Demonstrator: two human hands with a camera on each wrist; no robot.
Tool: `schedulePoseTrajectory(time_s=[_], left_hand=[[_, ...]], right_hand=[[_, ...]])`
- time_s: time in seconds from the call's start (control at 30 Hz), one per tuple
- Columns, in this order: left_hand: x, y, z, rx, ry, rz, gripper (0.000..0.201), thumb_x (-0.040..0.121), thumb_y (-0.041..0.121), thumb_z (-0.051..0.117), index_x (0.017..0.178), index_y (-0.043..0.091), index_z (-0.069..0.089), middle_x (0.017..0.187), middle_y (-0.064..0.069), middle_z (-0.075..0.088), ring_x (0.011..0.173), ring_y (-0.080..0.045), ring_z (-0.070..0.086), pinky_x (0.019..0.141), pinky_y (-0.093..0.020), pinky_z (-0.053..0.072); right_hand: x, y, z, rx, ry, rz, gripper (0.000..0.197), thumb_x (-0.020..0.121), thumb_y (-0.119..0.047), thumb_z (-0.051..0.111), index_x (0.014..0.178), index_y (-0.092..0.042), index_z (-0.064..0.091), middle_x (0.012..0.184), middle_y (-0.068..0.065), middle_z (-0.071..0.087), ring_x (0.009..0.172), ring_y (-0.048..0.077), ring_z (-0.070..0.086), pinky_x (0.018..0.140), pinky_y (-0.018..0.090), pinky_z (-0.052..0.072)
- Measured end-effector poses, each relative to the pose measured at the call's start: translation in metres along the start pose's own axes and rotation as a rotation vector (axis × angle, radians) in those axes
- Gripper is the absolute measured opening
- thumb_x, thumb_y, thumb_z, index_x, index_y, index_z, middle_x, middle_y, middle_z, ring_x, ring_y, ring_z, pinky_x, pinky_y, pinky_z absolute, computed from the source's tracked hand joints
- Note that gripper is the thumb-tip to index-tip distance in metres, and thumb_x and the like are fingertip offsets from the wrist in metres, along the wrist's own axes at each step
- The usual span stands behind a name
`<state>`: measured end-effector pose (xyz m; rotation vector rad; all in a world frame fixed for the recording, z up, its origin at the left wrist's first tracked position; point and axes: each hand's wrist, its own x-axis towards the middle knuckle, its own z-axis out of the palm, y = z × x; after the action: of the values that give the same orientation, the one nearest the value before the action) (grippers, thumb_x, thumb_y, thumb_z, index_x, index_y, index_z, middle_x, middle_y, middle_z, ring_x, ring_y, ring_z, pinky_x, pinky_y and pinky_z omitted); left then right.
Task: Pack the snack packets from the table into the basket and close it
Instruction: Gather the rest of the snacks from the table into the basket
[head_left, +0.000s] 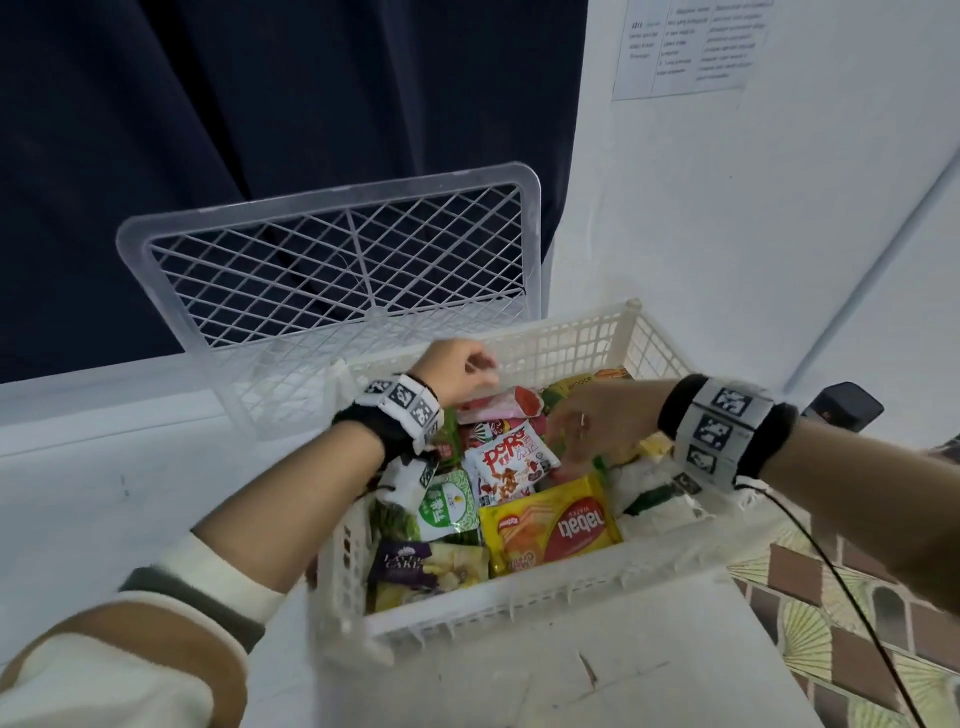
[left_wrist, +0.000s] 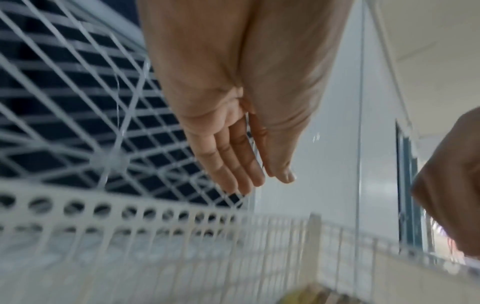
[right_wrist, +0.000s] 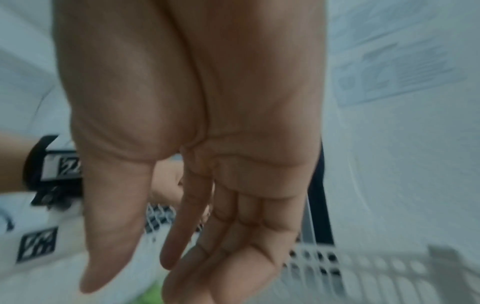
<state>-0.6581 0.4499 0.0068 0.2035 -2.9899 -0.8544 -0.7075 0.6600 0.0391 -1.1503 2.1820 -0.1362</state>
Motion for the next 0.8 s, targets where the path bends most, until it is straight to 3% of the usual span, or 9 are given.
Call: schedulePoseTrajectory(time_s=[0.13,0.27,0.4,0.47,0.53,0.63,0.67,0.73,0.8], left_hand=[[-0.047,0.023,-0.061,-0.041,0.122,0.097,0.025,0.089,0.025,0.062,0.111,0.013,0.063,0.104,0.004,0.064,0.087,-0.007,0.057,0.071,-0.011,0.044],[-0.109,0.001,-0.096,-0.148,0.254,0.102,0.019,0.089,0.024,0.063,0.106,0.018,0.066,0.095,0.009,0.064,0.082,-0.005,0.061,0.071,-0.013,0.046],[-0.163,-0.061,-0.084,-0.176,0.378,-0.059,0.017,0.091,0.024,0.059,0.102,0.011,0.057,0.093,-0.001,0.063,0.079,-0.018,0.062,0.072,-0.027,0.05],[-0.185,-0.095,-0.063,-0.173,0.403,-0.172,0.016,0.09,0.023,0.06,0.096,0.009,0.054,0.091,-0.004,0.062,0.08,-0.022,0.06,0.076,-0.03,0.049],[-0.202,-0.119,-0.035,-0.115,0.29,-0.228,0.014,0.09,0.019,0.06,0.097,0.007,0.06,0.095,-0.007,0.066,0.085,-0.024,0.061,0.078,-0.026,0.045],[-0.22,-0.14,0.006,-0.001,-0.013,-0.141,0.023,0.088,0.024,0.054,0.105,0.014,0.066,0.109,-0.011,0.068,0.101,-0.029,0.064,0.088,-0.031,0.048],[-0.224,-0.145,0.016,0.054,-0.073,-0.1,0.029,0.085,0.033,0.052,0.108,0.021,0.065,0.11,-0.01,0.068,0.103,-0.029,0.064,0.089,-0.033,0.049],[-0.224,-0.161,0.036,0.194,-0.095,-0.052,0.048,0.083,0.053,0.042,0.123,0.032,0.056,0.112,-0.004,0.066,0.103,-0.029,0.062,0.089,-0.035,0.05],[-0.225,-0.168,0.043,0.292,-0.072,-0.055,0.057,0.083,0.061,0.034,0.13,0.034,0.049,0.113,-0.003,0.064,0.102,-0.029,0.061,0.085,-0.035,0.05]], right_hand=[[-0.047,-0.038,-0.023,0.052,0.15,-0.126,0.041,0.08,-0.047,0.066,0.114,-0.025,0.064,0.098,-0.011,0.068,0.094,0.01,0.063,0.085,0.025,0.047],[-0.082,-0.076,-0.003,0.119,0.269,-0.204,0.031,0.083,-0.043,0.066,0.11,-0.027,0.066,0.097,-0.01,0.072,0.09,0.01,0.066,0.081,0.024,0.049],[-0.099,-0.109,0.052,0.177,0.232,-0.17,0.018,0.084,-0.042,0.067,0.091,-0.025,0.07,0.069,-0.012,0.067,0.06,0.001,0.061,0.06,0.017,0.047],[-0.098,-0.119,0.086,0.191,0.205,-0.114,0.025,0.084,-0.045,0.065,0.086,-0.021,0.07,0.066,-0.01,0.068,0.056,0.0,0.059,0.057,0.017,0.047],[-0.094,-0.126,0.123,0.203,0.187,-0.013,0.044,0.086,-0.054,0.057,0.085,-0.011,0.068,0.072,-0.002,0.069,0.059,0.008,0.06,0.056,0.021,0.05],[-0.089,-0.138,0.178,0.172,0.157,0.212,0.069,0.083,-0.073,0.038,0.082,-0.007,0.059,0.075,0.003,0.059,0.065,0.018,0.054,0.062,0.026,0.046],[-0.09,-0.142,0.193,0.141,0.132,0.285,0.078,0.077,-0.081,0.033,0.09,-0.009,0.062,0.086,0.005,0.061,0.077,0.021,0.058,0.071,0.028,0.047],[-0.096,-0.148,0.22,0.073,0.071,0.433,0.105,0.067,-0.089,0.032,0.126,-0.006,0.056,0.126,0.011,0.057,0.112,0.027,0.056,0.097,0.036,0.045],[-0.102,-0.154,0.242,0.028,0.029,0.532,0.117,0.055,-0.093,0.038,0.134,-0.007,0.048,0.137,0.014,0.044,0.118,0.03,0.052,0.1,0.039,0.045]])
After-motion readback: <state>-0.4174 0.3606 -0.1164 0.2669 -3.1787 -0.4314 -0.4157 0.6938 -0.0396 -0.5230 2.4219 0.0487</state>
